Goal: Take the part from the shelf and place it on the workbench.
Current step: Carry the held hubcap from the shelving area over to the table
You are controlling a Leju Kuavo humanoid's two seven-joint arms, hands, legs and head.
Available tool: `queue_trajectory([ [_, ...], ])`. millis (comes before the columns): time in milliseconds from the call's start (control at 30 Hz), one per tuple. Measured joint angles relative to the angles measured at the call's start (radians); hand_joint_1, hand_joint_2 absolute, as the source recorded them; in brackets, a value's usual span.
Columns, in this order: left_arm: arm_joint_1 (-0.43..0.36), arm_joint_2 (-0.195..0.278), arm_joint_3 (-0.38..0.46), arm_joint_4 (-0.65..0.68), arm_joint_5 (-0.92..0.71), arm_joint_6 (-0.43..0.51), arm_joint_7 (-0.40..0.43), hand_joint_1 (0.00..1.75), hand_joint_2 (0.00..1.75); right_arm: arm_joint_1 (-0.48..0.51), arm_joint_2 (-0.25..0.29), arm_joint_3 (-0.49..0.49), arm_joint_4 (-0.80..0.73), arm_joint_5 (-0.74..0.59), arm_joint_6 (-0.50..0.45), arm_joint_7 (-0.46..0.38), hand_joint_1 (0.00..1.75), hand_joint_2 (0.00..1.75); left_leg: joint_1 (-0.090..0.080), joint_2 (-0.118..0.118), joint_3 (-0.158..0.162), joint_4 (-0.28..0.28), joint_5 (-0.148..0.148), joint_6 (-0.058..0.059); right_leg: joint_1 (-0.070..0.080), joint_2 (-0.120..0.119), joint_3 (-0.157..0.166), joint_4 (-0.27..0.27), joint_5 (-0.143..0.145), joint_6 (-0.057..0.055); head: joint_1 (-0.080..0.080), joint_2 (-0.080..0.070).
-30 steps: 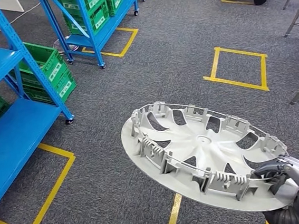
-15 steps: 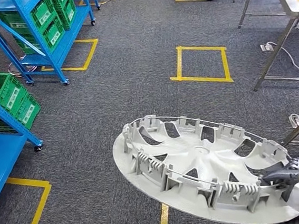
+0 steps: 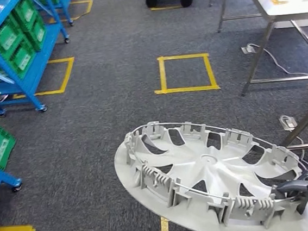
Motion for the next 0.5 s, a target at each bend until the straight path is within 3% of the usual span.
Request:
queue_trajectory([
  [67,-0.005,0.006,0.001,0.006,-0.019,0.002,-0.015,0.00,1.75,0.004,0.000,0.001,-0.004,0.002,-0.007,-0.002,1.75,1.75,0.003,-0.003,-0.007,0.023,0.013,-0.013,-0.001,0.033,0.005,-0.003,-0.006,-0.013,-0.006,0.000],
  [133,-0.009,0.008,0.004,0.012,-0.034,0.004,-0.028,0.00,1.75,0.004,0.000,0.002,-0.004,0.001,-0.012,-0.004,1.75,1.75,0.007,-0.044,-0.067,0.123,0.017,-0.018,-0.004,0.060,0.019,-0.016,-0.011,-0.023,-0.007,0.000],
  [200,-0.008,0.009,0.011,0.016,-0.045,0.004,-0.036,0.00,1.75,0.004,0.000,0.004,-0.003,0.001,-0.014,-0.005,1.75,1.75,0.007,-0.081,-0.163,0.248,-0.036,-0.016,-0.004,0.087,0.030,-0.025,-0.016,-0.030,-0.008,0.000],
  [267,-0.006,0.009,0.018,0.018,-0.053,0.005,-0.041,0.00,1.75,0.005,0.000,0.005,-0.003,0.001,-0.017,-0.006,1.75,1.75,0.007,-0.090,-0.240,0.306,-0.089,-0.014,-0.003,0.118,0.039,-0.027,-0.023,-0.034,-0.008,0.000],
  [300,-0.006,0.010,0.021,0.018,-0.058,0.004,-0.042,0.00,1.75,0.005,0.000,0.006,-0.002,0.002,-0.019,-0.006,1.75,1.75,0.007,-0.092,-0.258,0.296,-0.079,-0.013,-0.003,0.133,0.044,-0.027,-0.027,-0.034,-0.008,0.000],
  [367,-0.007,0.010,0.029,0.018,-0.070,0.001,-0.044,0.00,1.75,0.005,0.000,0.007,-0.001,0.003,-0.024,-0.008,1.75,1.75,0.008,-0.110,-0.256,0.209,0.015,-0.011,-0.004,0.161,0.055,-0.027,-0.032,-0.031,-0.008,0.000],
  [400,-0.007,0.010,0.034,0.018,-0.076,-0.001,-0.045,0.00,1.75,0.003,0.000,0.008,0.000,0.003,-0.026,-0.008,1.75,1.75,0.011,-0.136,-0.248,0.150,0.064,-0.010,-0.004,0.175,0.058,-0.025,-0.034,-0.027,-0.009,0.000],
  [467,-0.007,0.010,0.045,0.018,-0.084,-0.006,-0.045,0.00,1.75,0.001,0.000,0.008,0.001,0.002,-0.032,-0.010,1.75,1.75,0.012,-0.177,-0.237,0.079,0.109,-0.004,-0.005,0.202,0.055,-0.024,-0.035,-0.014,-0.009,0.000],
  [500,-0.007,0.011,0.049,0.018,-0.086,-0.008,-0.045,0.00,1.75,0.000,0.000,0.008,0.002,0.001,-0.034,-0.012,1.75,1.75,0.010,-0.182,-0.237,0.068,0.112,0.001,-0.006,0.215,0.053,-0.026,-0.034,-0.006,-0.010,0.000],
])
